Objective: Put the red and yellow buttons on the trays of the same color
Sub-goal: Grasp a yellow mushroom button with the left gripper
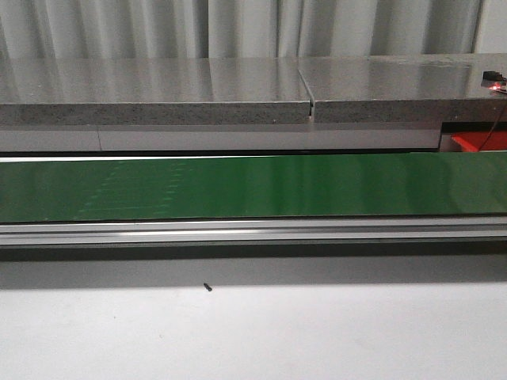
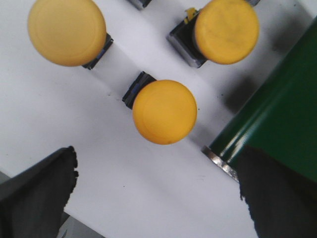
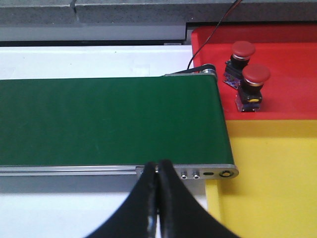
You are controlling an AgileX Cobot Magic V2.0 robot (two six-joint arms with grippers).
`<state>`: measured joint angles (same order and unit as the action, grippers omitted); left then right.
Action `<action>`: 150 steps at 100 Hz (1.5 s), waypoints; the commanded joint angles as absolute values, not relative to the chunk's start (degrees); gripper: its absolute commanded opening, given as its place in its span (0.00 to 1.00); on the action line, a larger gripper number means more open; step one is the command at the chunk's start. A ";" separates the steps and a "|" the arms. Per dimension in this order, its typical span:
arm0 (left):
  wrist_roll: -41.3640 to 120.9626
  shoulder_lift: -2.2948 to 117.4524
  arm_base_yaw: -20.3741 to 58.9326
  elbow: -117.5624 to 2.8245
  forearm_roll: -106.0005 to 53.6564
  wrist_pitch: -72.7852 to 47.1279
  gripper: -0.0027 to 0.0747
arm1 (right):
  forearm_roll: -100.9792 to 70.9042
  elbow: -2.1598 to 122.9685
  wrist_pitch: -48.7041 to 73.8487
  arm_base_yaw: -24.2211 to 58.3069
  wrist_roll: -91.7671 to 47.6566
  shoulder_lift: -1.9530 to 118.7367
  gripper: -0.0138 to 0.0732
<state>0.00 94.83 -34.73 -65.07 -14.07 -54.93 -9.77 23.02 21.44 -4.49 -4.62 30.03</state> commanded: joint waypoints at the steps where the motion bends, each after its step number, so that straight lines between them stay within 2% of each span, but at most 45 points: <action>1: 0.00 94.36 -34.84 -66.84 -15.36 -53.70 0.83 | -9.44 24.43 17.33 -4.48 -4.89 29.99 0.09; 24: 0.00 97.60 -34.84 -66.84 -15.36 -49.60 0.83 | -9.44 24.43 17.33 -4.48 -4.89 29.99 0.09; 33: 0.00 98.55 -34.84 -66.84 -15.36 -48.35 0.79 | -9.44 24.43 17.33 -4.48 -4.89 29.99 0.09; 42: 0.00 98.71 -34.84 -66.84 -15.50 -47.52 0.68 | -9.44 24.43 17.33 -4.48 -4.89 29.99 0.09; 60: 1.56 98.71 -34.84 -66.84 -15.50 -46.66 0.34 | -9.44 24.43 17.33 -4.48 -4.89 29.99 0.09; 72: 1.67 98.53 -34.84 -66.84 -15.68 -46.02 0.22 | -9.44 24.43 17.33 -4.48 -4.89 29.99 0.09; 114: 4.57 85.26 -33.98 -65.89 -16.44 -48.53 0.20 | -9.44 24.43 17.33 -4.48 -4.89 29.99 0.09; 132: 4.68 80.09 -30.20 -65.89 -17.89 -48.66 0.20 | -9.44 24.43 17.33 -4.48 -4.89 29.99 0.09; 150: 4.68 80.74 -24.35 -65.89 -19.38 -48.51 0.20 | -9.44 24.43 17.33 -4.48 -4.89 29.99 0.09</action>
